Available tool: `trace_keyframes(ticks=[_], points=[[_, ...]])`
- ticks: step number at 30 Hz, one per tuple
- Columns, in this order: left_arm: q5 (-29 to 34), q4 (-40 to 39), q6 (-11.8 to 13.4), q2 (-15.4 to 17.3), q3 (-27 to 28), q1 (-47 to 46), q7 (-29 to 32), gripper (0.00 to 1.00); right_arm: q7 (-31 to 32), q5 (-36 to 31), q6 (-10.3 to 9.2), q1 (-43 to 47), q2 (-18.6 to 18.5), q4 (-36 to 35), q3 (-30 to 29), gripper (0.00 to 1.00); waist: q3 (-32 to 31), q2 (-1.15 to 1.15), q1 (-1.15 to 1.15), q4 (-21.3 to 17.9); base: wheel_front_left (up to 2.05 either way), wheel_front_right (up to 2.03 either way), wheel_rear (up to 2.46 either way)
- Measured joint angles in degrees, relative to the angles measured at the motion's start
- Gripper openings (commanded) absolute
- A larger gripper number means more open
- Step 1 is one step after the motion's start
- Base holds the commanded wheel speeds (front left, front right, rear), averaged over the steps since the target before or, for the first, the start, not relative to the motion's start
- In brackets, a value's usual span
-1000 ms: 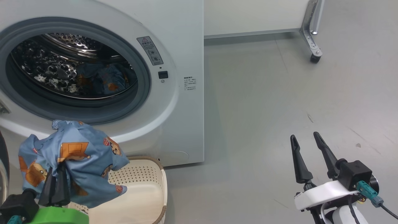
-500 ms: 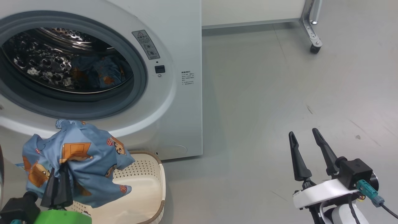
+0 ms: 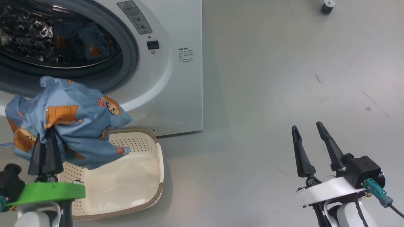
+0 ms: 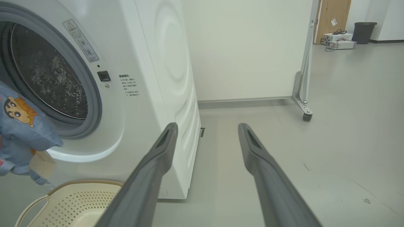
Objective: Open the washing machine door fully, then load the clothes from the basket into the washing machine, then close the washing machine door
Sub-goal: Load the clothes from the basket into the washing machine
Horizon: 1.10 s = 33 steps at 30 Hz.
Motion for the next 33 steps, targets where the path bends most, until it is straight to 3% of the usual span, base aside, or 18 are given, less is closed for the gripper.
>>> trace_keyframes(ticks=[13,33], points=[[-0.15,0.2,0.0,0.89,2.24,-12.07,0.0,0.0,0.43,-0.66,-0.04,-4.37,0.01,-3.02,1.11,1.0,10.2,0.0,0.01,-0.89,0.0,0.0,0.0],[-0.73,6.68,0.0,9.42,3.07,-35.09,2.27,0.0,0.31,-0.66,-0.05,-10.79,0.24,-3.76,2.64,1.0,24.32,0.0,0.01,-3.59,0.0,0.0,0.0]])
